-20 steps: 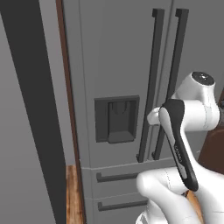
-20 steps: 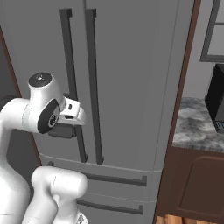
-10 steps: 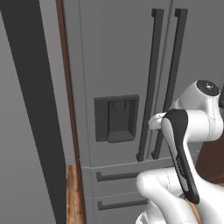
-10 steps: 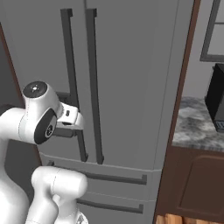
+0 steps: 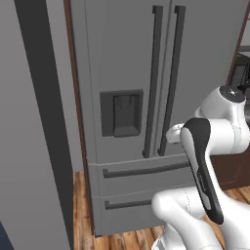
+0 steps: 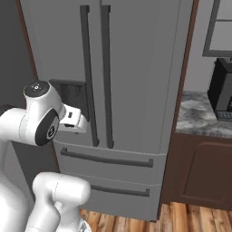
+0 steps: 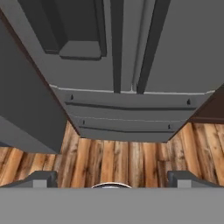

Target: Take the cupcake and donut from the fridge and place them on the empty tray on the dining counter.

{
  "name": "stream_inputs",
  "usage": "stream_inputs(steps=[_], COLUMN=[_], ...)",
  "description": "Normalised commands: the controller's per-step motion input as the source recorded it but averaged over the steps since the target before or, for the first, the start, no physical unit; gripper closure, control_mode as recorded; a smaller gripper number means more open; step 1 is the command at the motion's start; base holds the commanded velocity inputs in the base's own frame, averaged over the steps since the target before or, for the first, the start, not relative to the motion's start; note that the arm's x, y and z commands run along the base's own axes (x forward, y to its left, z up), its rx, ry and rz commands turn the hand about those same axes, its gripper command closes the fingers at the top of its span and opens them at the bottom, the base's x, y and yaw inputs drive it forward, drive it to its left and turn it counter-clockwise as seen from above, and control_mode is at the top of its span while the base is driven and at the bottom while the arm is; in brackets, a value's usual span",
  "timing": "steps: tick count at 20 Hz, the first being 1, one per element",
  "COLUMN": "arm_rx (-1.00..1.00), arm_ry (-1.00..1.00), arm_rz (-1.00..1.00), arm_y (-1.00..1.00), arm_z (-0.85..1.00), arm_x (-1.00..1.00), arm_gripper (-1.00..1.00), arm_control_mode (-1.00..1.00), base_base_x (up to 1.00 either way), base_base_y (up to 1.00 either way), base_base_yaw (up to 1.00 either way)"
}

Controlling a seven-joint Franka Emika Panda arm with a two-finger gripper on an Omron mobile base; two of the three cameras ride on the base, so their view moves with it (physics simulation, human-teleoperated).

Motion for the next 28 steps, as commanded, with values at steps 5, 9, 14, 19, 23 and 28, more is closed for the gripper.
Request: stream_inputs(steps=[5,9,14,19,23,28], arm_rx=[0.0,0.0,0.0,0.0,0.0,0.01], arm_ry=[0.0,0.0,0.0,-0.15,-0.07,-0.15], arm_rz=[0.0,0.0,0.0,0.0,-0.03,-0.03], arm_y=[0.0,0.0,0.0,-0.02,-0.06,-0.38], arm_z=[0.0,0.0,0.0,0.01,0.22,0.24], arm_x=[0.0,0.0,0.0,0.48,0.82,0.46], arm_gripper=[-1.0,-1.0,-1.0,-1.0,-1.0,-1.0], arm_control_mode=[1.0,1.0,1.0,-1.0,-1.0,-1.0], base_base_x=[-0.54,-0.48,-0.31,0.0,0.0,0.0], base_base_y=[0.0,-0.01,-0.06,0.0,0.0,0.0], base_base_yaw=[-0.01,-0.02,-0.04,0.0,0.0,0.0])
